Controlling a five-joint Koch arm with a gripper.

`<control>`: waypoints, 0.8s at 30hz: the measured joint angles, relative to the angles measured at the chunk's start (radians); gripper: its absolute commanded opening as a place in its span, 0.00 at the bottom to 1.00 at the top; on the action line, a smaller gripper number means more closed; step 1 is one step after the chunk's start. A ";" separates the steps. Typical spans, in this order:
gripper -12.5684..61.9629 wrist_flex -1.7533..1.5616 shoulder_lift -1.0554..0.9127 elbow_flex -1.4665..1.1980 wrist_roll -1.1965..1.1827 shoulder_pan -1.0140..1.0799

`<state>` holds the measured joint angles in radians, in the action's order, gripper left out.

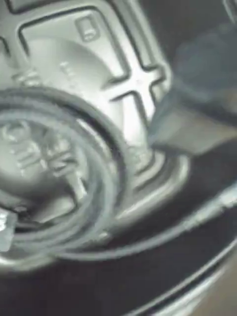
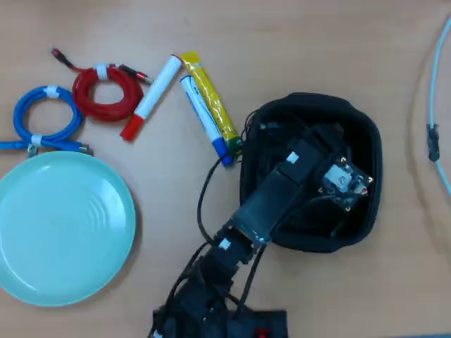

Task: Put a black charging cable in a black bowl and put a red charging cable in a green bowl

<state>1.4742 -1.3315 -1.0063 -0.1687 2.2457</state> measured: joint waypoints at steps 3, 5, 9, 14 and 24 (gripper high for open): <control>0.88 0.000 -0.055 -0.002 0.054 -0.074; 0.88 0.000 -0.117 0.002 0.095 -0.163; 0.88 0.000 -0.166 0.043 0.173 -0.360; 0.88 0.000 -0.167 0.041 0.213 -0.632; 0.89 0.002 -0.160 -0.052 0.149 -1.071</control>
<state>1.4757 -1.4910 -1.0584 -0.0199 1.1750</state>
